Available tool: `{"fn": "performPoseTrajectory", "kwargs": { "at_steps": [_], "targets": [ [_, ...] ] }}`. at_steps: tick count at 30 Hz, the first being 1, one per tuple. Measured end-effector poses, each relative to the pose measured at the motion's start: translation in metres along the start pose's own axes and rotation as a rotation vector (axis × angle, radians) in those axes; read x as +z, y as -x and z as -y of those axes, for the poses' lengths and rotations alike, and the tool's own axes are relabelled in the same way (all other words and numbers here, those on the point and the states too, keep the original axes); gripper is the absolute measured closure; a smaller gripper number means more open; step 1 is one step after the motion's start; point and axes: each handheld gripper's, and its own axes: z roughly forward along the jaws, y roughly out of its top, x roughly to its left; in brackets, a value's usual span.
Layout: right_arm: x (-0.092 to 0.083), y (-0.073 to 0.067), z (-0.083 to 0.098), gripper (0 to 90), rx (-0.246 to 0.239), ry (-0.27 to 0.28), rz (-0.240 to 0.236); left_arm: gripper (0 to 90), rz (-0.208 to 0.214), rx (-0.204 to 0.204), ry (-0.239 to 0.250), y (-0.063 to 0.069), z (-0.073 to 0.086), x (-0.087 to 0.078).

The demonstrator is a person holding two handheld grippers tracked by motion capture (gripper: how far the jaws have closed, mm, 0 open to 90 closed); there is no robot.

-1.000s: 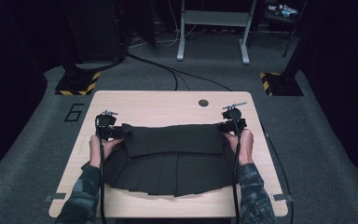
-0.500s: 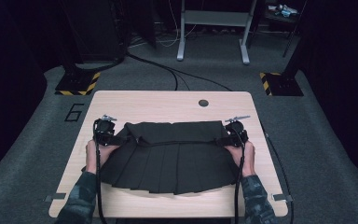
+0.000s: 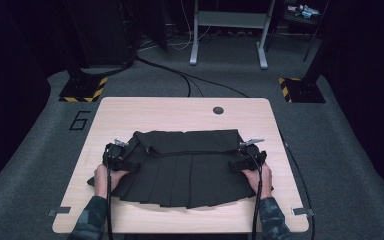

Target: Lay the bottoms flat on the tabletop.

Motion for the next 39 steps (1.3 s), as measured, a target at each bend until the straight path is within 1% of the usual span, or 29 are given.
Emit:
{"fn": "performPoseTrajectory", "kwargs": {
  "at_steps": [1,2,3,5,6,12,13,14,15,19,20,21,24,29,30,31,33,35,36,39],
  "targets": [
    [0.000,0.000,0.002,0.0,-0.004,0.017,0.000,5.7,-0.005,-0.004,0.008,0.001,0.002,-0.001],
    [-0.001,0.000,0.004,0.0,0.003,0.027,0.003,5.7,-0.001,0.001,0.018,0.001,0.005,-0.002],
    [-0.001,0.000,0.006,0.0,-0.004,0.045,0.003,5.7,-0.010,-0.003,0.035,0.002,0.008,-0.003],
    [-0.002,-0.001,0.011,0.0,-0.003,0.073,0.006,5.7,-0.009,-0.010,0.054,0.003,0.011,-0.004],
    [-0.003,-0.001,0.013,0.0,0.002,0.076,0.002,5.7,-0.012,-0.010,0.056,0.004,0.013,-0.004],
    [-0.008,-0.004,0.021,0.0,0.003,0.083,0.003,5.8,-0.023,-0.014,0.121,0.011,0.029,-0.010],
    [-0.009,-0.004,0.022,0.0,-0.003,0.086,0.003,5.8,-0.023,-0.014,0.123,0.012,0.031,-0.011],
    [-0.010,-0.005,0.023,0.0,0.002,0.085,0.003,5.8,-0.023,-0.016,0.122,0.013,0.032,-0.012],
    [-0.010,-0.005,0.024,0.0,-0.008,0.089,0.002,5.8,-0.024,-0.014,0.127,0.014,0.034,-0.012],
    [-0.013,-0.007,0.028,0.0,0.002,0.089,0.004,5.8,-0.022,-0.012,0.136,0.018,0.041,-0.016],
    [-0.014,-0.007,0.030,0.0,-0.006,0.091,0.001,5.9,-0.022,-0.011,0.135,0.019,0.043,-0.018],
    [-0.015,-0.008,0.031,0.0,-0.002,0.089,0.003,5.8,-0.022,-0.014,0.139,0.021,0.045,-0.019],
    [-0.020,-0.010,0.037,0.5,-0.001,0.094,0.006,5.9,-0.025,-0.020,0.161,0.023,0.052,-0.022],
    [-0.026,-0.013,0.046,0.8,-0.002,0.100,0.008,5.9,-0.031,-0.025,0.161,0.028,0.059,-0.027],
    [-0.027,-0.013,0.047,0.8,-0.001,0.100,0.005,5.9,-0.030,-0.021,0.162,0.029,0.060,-0.028],
    [-0.028,-0.013,0.048,0.8,-0.004,0.105,0.009,5.9,-0.031,-0.027,0.163,0.031,0.062,-0.029],
    [-0.030,-0.014,0.051,0.8,-0.004,0.100,0.005,5.9,-0.033,-0.027,0.164,0.033,0.064,-0.031],
    [-0.031,-0.014,0.053,0.8,-0.005,0.102,0.005,5.9,-0.033,-0.029,0.167,0.035,0.067,-0.032],
    [-0.032,-0.015,0.054,0.8,0.000,0.104,0.008,5.9,-0.027,-0.026,0.159,0.035,0.068,-0.033],
    [-0.035,-0.015,0.058,1.1,-0.004,0.105,0.003,5.9,-0.030,-0.033,0.165,0.038,0.071,-0.035]
  ]
}}
